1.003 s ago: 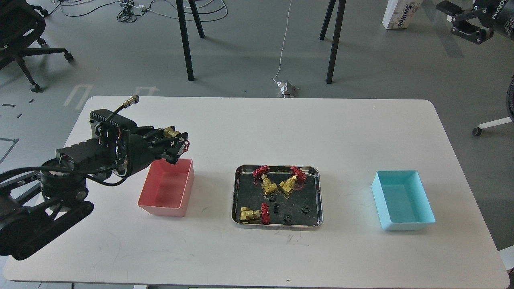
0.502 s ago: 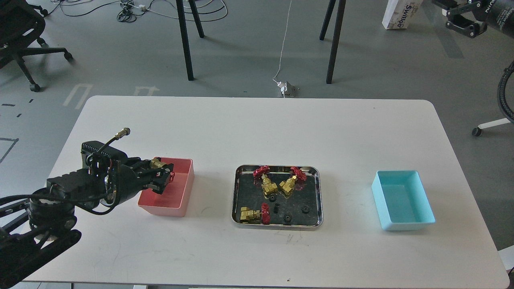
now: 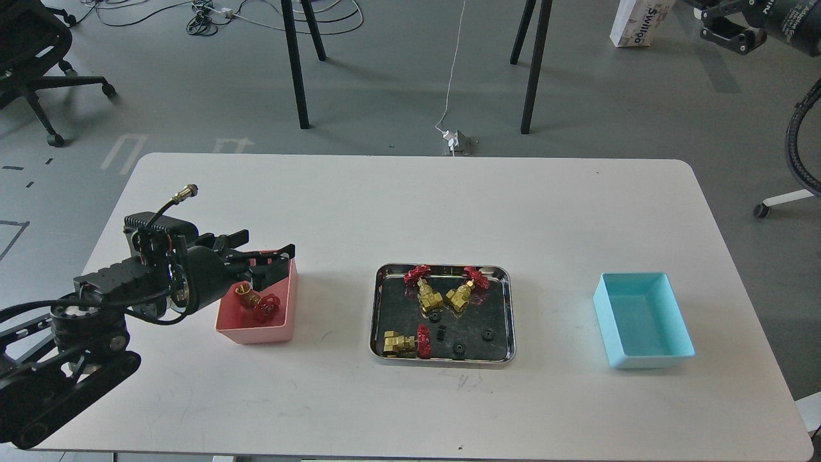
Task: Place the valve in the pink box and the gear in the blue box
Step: 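Withdraw the left arm and reach the right gripper to the tray, then close the right gripper on a small black gear in the tray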
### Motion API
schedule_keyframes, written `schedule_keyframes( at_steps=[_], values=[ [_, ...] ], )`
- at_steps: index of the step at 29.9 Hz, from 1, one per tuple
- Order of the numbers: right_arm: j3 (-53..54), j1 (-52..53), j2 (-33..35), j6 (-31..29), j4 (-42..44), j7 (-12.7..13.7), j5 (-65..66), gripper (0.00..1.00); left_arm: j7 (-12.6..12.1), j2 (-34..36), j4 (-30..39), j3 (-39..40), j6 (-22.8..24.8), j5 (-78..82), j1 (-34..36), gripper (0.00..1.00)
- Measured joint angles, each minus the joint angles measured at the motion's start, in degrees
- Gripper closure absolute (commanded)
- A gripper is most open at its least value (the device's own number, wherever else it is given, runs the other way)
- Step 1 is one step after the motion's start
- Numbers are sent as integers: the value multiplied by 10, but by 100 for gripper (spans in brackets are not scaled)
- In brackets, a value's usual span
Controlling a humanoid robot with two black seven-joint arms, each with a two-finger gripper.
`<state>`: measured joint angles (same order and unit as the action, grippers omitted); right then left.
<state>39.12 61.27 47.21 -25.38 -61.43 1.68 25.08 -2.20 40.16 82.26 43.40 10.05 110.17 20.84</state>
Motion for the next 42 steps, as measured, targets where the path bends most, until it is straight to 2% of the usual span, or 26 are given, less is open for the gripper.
schedule_keyframes(
  at_steps=[4,8,11,15,18,22,26,30,37,42],
  values=[
    [-62,1,-5,-19,-74,0,127,1,-2,-16,-31,94,0,-93,46,6],
    [-137,1,-7,-26,-144,-7,274,1,-5,-18,-57,137,-1,-201,122,6],
    [-197,5,-23,-26,-172,-27,366,1,-6,-12,-78,154,-4,-260,179,6],
    [-305,28,-43,-26,-197,-67,486,1,-7,-1,-110,162,-5,-299,248,6],
    [-387,57,-62,-26,-205,-94,549,1,-7,0,-141,163,-7,-326,295,6],
    [-475,100,-100,-26,-206,-118,600,2,-7,0,-170,163,-15,-371,342,6],
    [-546,131,-162,-26,-189,-129,634,2,-7,2,-177,164,-21,-388,367,6],
    [-586,132,-238,-26,-126,-131,644,2,-7,2,-187,164,-23,-391,384,6],
    [-607,97,-344,-26,1,-132,645,3,-7,1,-190,168,-24,-392,405,6],
    [-609,82,-395,-26,39,-133,645,4,-7,2,-196,168,-24,-393,408,6]
  ],
)
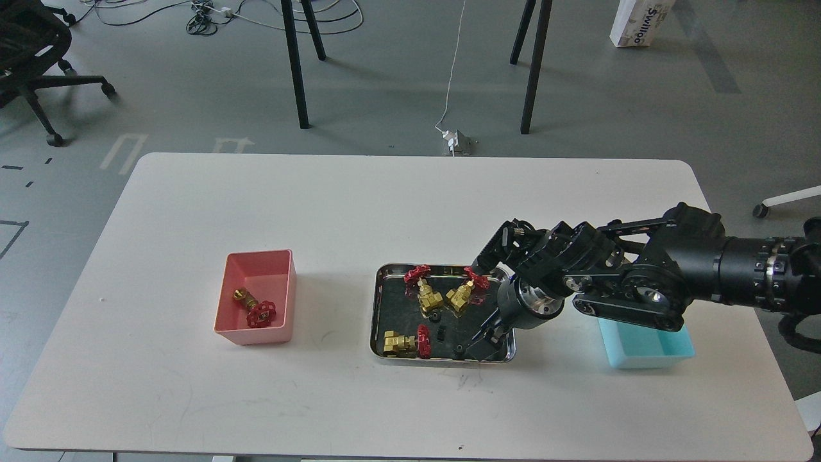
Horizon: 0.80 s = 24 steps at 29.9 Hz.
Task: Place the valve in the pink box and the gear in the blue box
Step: 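Close the right gripper on a small black gear in the tray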
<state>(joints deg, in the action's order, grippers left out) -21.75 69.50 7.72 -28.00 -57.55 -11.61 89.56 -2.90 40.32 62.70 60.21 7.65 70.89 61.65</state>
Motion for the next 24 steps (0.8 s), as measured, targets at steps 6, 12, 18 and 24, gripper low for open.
schedule_keyframes(
  at_steps=[6,12,18,24],
  values=[
    [-1,-5,-14,0,20,-6,0,8,0,0,-3,0,0,0,3,6],
    [-2,-5,-11,0,22,-15,1,10,0,0,-10,-1,1,-1,11,6],
    [-17,-5,-7,0,23,-15,1,15,0,-1,-16,-2,1,-1,17,6],
    [-19,-4,1,0,27,-15,1,17,0,0,-16,-2,1,-1,19,6]
  ],
)
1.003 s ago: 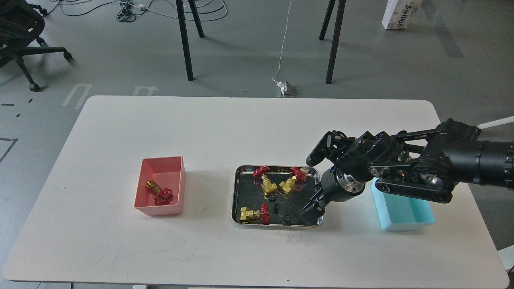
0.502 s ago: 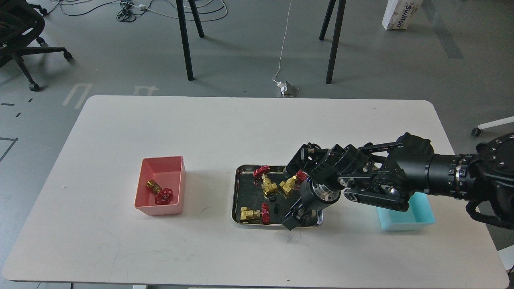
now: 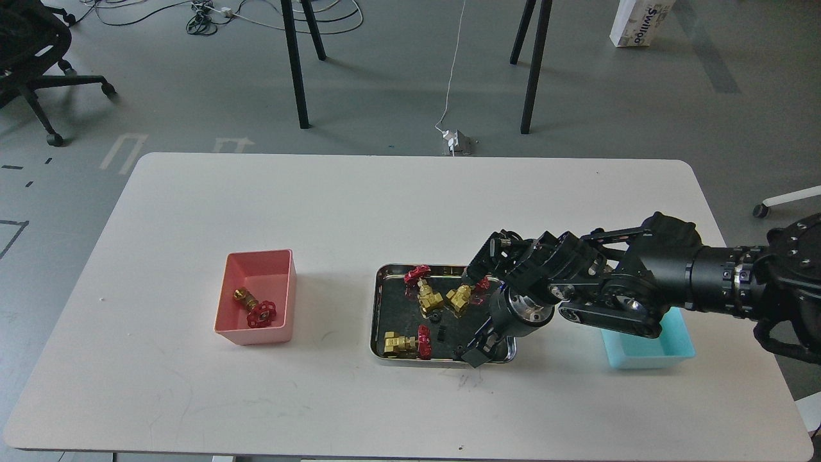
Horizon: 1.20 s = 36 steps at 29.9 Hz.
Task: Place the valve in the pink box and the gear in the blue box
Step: 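Close the right gripper on a small black gear in the tray, then lift the gear with the right gripper away from the tray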
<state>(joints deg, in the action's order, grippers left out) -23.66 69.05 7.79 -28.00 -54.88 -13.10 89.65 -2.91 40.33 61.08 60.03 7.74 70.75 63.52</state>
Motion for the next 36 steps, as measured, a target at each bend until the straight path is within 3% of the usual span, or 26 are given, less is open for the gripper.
schedule_keyframes(
  at_steps=[15,22,36],
  values=[
    [-2,0,-1,0,10,2,1,42,-1,2,0,0,-1,0,1,6],
    [-2,4,-3,0,9,5,1,62,0,11,0,1,-1,0,1,6],
    [-16,8,-2,0,6,7,2,60,0,16,-2,1,-1,-1,2,6]
  ],
)
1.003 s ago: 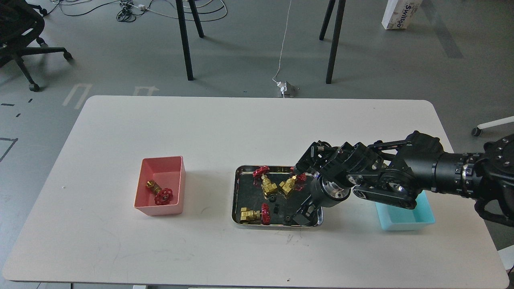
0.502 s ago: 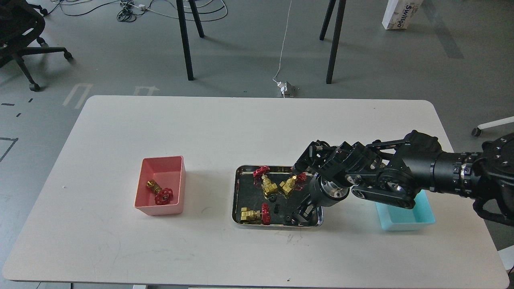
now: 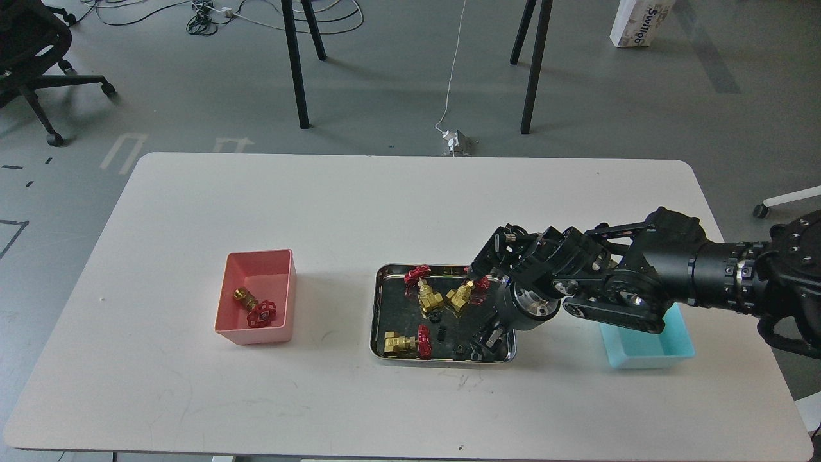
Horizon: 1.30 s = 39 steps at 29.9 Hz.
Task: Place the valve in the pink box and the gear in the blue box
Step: 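Lift the gear with the right gripper away from the tray, then lower the gear into the blue box and open the right gripper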
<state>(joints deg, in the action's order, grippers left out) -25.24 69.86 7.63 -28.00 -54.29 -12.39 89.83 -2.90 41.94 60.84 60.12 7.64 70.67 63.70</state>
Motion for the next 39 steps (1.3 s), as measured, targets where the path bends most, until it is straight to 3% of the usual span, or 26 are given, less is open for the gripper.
schedule_keyframes(
  at_steps=[6,10,15,26,31,39],
  values=[
    [-9,0,0,0,-1,-1,0,63,1,1,0,0,0,0,3,6],
    [-9,0,-1,0,0,-1,0,85,1,1,0,0,0,-10,4,6],
    [-8,3,-1,0,-2,-1,-1,96,0,3,-1,0,0,-14,4,6],
    [40,39,7,0,-19,-1,-22,98,0,6,-1,-1,0,-14,4,6],
    [72,68,95,0,-53,0,-44,98,0,4,-1,-6,-1,-14,4,6],
    [78,54,332,0,-141,-4,-48,98,0,-1,-1,-9,-1,-13,2,6]
  ],
)
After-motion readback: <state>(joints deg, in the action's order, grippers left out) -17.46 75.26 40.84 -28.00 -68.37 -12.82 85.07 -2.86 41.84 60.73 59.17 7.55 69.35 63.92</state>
